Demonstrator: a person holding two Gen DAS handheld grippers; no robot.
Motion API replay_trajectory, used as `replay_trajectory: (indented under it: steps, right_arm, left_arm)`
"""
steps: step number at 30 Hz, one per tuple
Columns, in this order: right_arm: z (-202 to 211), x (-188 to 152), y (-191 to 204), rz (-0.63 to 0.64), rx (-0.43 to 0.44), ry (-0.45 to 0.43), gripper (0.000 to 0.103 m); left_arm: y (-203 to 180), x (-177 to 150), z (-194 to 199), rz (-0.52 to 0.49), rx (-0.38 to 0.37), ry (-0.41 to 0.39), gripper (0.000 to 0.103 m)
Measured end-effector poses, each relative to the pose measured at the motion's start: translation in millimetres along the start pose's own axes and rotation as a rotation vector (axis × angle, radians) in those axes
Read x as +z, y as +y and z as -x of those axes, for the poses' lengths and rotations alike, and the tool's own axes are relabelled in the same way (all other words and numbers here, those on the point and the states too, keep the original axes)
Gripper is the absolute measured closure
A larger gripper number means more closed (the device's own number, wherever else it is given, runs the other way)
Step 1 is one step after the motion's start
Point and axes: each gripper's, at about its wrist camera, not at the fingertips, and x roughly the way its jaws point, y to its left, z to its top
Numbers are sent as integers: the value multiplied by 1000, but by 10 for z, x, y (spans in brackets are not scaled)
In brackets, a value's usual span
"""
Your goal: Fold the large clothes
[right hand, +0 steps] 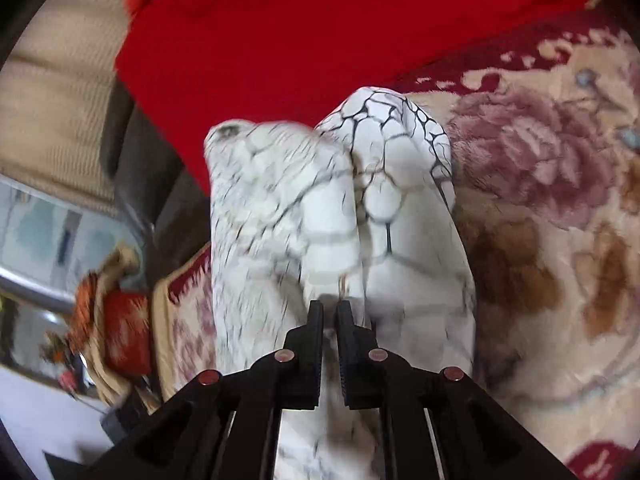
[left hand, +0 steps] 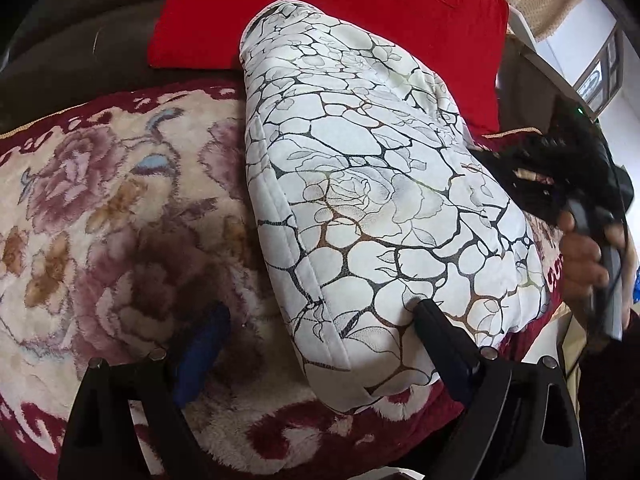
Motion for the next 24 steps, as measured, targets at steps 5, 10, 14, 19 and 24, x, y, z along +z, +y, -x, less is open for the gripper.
replay_trajectory:
  steps: [5,10,14,19,24]
  right_arm:
    - [-96,91,64,-14,35,-37,92]
    - [22,54,13,-30,81,-69,25]
    - [126,50,52,13,106,-135,16]
    - [-147,180,145,21,72,-82,35]
    - [-417,246,234,36,23,-37,90]
  left_arm:
    - [-21,28,-5,-20,3,3,8]
    - [-13,27,-10,-14,-3,6,8]
    - [-13,25,-11,-12,0,9,8]
    - [-22,22,-11,-11,5,7,8]
    - [-24,21,-2,-14,4,11,8]
